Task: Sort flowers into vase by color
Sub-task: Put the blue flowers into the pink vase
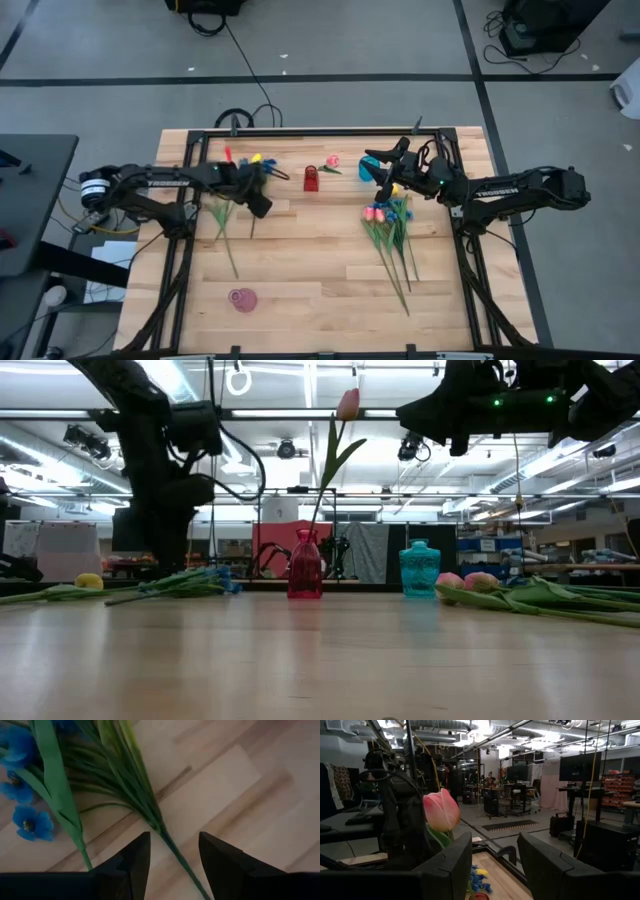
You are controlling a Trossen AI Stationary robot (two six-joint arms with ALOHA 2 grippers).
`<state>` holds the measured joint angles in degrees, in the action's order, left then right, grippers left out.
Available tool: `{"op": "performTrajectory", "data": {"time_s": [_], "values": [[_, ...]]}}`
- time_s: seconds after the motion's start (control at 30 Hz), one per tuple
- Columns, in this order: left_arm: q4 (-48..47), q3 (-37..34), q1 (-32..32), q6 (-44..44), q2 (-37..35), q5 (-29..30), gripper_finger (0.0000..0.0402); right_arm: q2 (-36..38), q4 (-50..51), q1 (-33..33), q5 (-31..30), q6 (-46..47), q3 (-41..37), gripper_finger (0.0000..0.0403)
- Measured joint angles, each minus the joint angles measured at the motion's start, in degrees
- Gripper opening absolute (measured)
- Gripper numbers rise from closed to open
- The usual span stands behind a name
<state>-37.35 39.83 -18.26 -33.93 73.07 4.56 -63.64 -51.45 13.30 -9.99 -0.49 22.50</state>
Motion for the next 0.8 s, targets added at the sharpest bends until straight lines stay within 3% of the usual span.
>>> {"op": "performTrajectory", "data": {"time_s": [0.57, 0.67, 0.8], "values": [[4.0, 0.1, 0.0, 5.5, 11.9, 3.3, 0.0167, 0.0, 0.2, 0.0, -0.6, -0.1, 0.0, 0.0172], [4.0, 0.3, 0.0, 6.8, 12.7, 3.3, 0.0138, 0.0, 0.2, 0.0, -0.6, -0.2, 0.0, 0.0172], [3.8, 0.2, 0.0, 8.1, 12.0, 4.1, 0.0054, 0.0, 0.4, 0.0, -0.7, -0.7, 0.0, 0.0172]]}}
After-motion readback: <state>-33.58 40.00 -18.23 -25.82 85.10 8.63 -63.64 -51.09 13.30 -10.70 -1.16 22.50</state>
